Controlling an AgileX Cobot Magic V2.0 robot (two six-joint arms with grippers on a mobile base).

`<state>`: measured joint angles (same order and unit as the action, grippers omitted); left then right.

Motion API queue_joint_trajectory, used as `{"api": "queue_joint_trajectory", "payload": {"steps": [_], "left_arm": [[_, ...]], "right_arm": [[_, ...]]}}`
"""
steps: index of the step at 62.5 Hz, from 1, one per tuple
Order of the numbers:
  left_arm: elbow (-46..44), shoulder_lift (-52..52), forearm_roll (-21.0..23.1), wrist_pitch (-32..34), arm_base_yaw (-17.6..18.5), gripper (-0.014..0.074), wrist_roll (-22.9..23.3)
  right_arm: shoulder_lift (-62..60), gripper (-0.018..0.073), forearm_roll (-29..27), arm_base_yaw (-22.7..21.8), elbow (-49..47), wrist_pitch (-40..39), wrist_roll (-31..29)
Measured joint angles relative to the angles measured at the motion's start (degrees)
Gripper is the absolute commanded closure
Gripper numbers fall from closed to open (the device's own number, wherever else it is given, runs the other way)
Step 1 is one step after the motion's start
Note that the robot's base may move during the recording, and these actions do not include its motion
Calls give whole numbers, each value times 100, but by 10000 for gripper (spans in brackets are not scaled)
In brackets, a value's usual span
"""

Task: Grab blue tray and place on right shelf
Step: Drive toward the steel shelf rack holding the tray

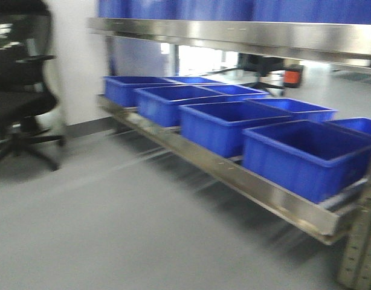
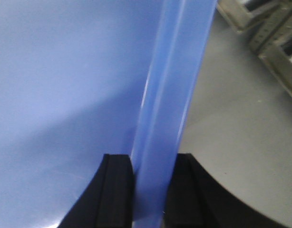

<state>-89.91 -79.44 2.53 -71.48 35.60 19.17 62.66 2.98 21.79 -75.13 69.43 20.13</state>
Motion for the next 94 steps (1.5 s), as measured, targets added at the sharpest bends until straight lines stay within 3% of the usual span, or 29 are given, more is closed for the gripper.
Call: {"api": "queue_joint_trajectory", "payload": {"steps": [94], "left_arm": [[0,0,53,0,0,645,0]], "right_arm": [[0,504,37,0,0,37,0]]}}
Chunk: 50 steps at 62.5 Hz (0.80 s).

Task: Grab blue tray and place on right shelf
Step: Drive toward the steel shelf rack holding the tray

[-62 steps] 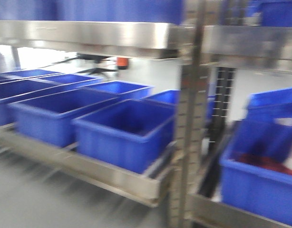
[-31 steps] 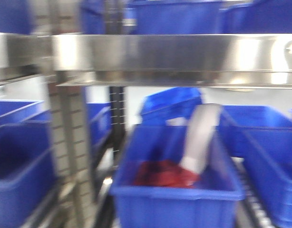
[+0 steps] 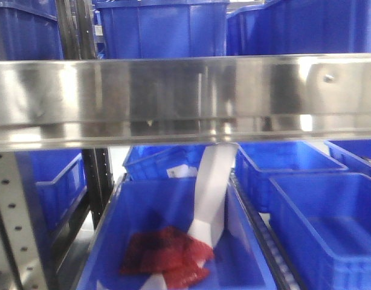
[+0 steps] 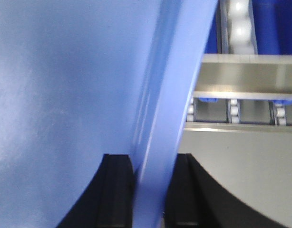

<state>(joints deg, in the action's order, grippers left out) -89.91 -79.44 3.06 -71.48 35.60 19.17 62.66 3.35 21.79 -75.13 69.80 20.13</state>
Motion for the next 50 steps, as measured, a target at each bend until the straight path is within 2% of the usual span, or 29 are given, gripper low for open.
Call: {"api": "queue_joint_trajectory", "payload": {"steps": [50], "left_arm": [[0,0,0,0,0,645,0]], "right_arm": [[0,504,0,0,0,0,0]]}}
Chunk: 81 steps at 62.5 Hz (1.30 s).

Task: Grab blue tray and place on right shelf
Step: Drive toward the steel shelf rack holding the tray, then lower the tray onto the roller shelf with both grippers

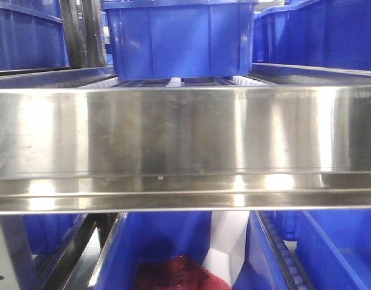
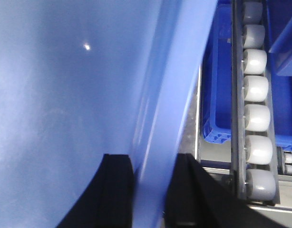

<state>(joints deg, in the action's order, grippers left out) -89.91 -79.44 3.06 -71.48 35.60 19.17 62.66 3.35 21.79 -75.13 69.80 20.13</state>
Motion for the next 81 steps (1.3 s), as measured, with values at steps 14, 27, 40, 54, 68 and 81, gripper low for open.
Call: {"api": "queue_joint_trajectory", "payload": {"steps": [14,27,40,54,68,81], "left_arm": [[0,0,0,0,0,645,0],[0,0,0,0,0,645,0],[0,0,0,0,0,645,0],[0,0,0,0,0,645,0],[0,0,0,0,0,645,0],[0,0,-10,0,0,645,0]], "right_arm": [[0,504,0,0,0,0,0],[0,504,0,0,0,0,0],[0,504,0,0,0,0,0],[0,504,0,0,0,0,0],[0,504,0,0,0,0,0],[0,504,3,0,0,-102,0]]}}
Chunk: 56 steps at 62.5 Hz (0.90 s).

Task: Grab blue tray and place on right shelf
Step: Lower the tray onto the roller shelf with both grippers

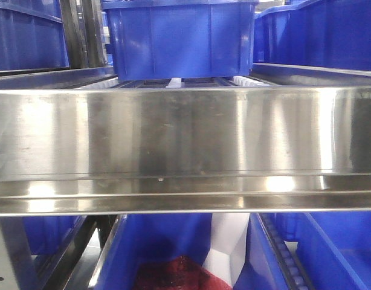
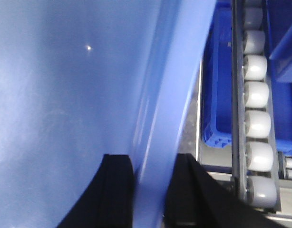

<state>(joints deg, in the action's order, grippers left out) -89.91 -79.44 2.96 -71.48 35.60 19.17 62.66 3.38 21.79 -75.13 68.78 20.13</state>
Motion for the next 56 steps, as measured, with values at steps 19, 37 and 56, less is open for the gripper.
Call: {"api": "queue_joint_trajectory", "payload": {"steps": [19,37,56], "left_arm": [[0,-48,-32,0,0,645,-42],[-675,-357,-154,-79,-423,645,-167],[-938,-1397,-166,-65,-1099,645,-200]], "right_arm": [[0,504,9,0,0,-79,-237],[758,504,35,0,-745,-317,-404],[2468,504,68,-10,-1685,-519,-498]]}}
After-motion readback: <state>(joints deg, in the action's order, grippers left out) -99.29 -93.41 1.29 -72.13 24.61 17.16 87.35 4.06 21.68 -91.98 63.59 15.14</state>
